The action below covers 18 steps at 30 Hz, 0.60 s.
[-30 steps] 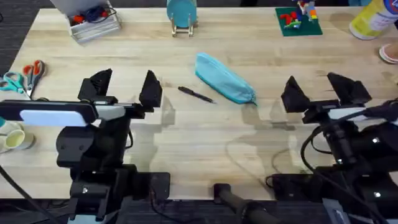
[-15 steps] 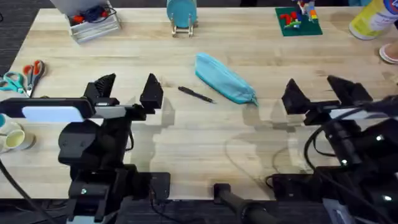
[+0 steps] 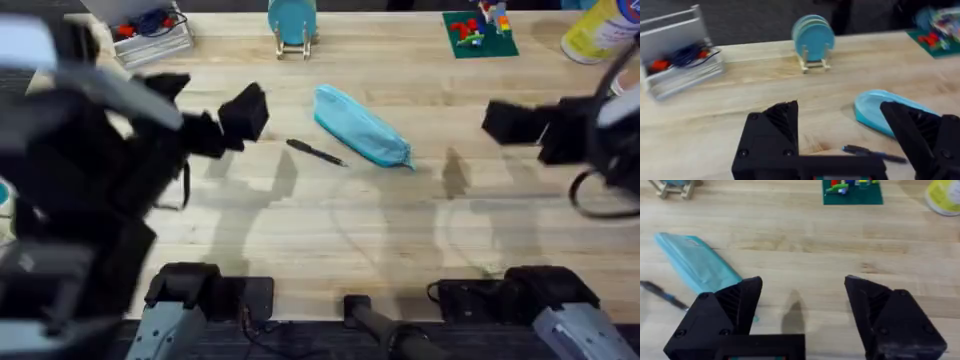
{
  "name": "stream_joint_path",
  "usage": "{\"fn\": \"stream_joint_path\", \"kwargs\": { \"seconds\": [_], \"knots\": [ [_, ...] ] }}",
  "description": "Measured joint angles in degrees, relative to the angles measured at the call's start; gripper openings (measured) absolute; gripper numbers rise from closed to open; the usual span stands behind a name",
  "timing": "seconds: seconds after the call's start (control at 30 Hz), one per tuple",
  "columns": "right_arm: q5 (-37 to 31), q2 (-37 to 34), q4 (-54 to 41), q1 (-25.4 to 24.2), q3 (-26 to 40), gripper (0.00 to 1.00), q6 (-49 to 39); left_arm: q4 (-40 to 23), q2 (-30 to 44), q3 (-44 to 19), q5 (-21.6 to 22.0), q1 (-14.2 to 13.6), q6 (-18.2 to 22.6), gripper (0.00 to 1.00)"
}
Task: Unzip the bag, pick up the pens from the table one at a time and place them inside, then zip the bag closed.
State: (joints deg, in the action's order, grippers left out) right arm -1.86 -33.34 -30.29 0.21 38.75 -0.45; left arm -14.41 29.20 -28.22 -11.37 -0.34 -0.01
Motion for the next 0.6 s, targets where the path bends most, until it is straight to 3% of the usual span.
{"fn": "stream_joint_path", "kwargs": {
  "seconds": [0.33,0.57,0.6],
  "knots": [
    [6.16,-24.1,-16.57,0.0,24.95,0.997,0.02,-12.56,23.13,-22.22,-14.3,0.0,18.35,0.993],
    [9.15,-31.21,-25.57,0.0,36.2,0.996,0.06,-18.17,34.63,-34.34,-19.72,0.0,31.32,0.992],
    [9.68,-31.39,-26.98,0.0,38.18,0.996,0.07,-18.85,38.81,-37.07,-23.51,0.0,38.07,0.991]
  ]
}}
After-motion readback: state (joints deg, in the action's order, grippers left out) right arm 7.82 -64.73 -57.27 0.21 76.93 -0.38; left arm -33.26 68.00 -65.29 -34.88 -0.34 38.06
